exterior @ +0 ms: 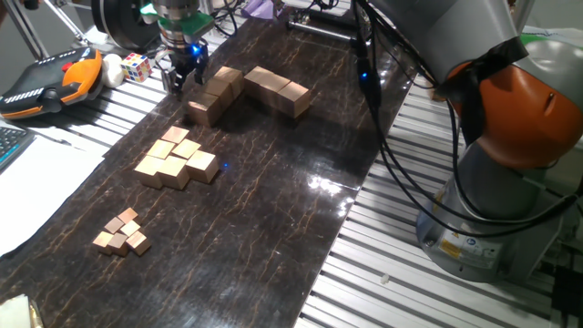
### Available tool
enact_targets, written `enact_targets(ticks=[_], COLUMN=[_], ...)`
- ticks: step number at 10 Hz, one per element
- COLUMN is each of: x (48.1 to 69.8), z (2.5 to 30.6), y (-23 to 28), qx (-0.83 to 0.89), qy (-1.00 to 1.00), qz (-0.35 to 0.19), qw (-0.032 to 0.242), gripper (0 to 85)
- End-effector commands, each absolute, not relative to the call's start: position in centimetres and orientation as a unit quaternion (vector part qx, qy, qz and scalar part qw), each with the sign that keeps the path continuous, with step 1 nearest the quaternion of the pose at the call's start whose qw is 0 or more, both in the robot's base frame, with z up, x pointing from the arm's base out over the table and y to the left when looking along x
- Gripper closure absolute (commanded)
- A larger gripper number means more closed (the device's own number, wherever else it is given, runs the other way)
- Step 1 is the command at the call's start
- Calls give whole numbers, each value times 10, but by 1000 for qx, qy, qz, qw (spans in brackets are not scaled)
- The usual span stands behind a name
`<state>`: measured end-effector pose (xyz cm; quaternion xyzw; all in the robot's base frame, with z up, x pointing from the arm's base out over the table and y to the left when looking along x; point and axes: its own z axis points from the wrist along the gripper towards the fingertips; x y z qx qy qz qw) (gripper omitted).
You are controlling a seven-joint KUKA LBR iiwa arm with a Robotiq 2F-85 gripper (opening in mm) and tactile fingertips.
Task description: Stack the blocks into a pyramid shape
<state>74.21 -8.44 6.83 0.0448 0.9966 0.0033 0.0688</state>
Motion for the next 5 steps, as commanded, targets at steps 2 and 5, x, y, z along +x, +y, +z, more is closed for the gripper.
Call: enact_targets(ticks=[2,5], x=[741,740], z=[67,66], y=[-83,-81], qx=[46,46], qy=[997,997], qz=[3,2], qw=[65,61], gripper=[80,80])
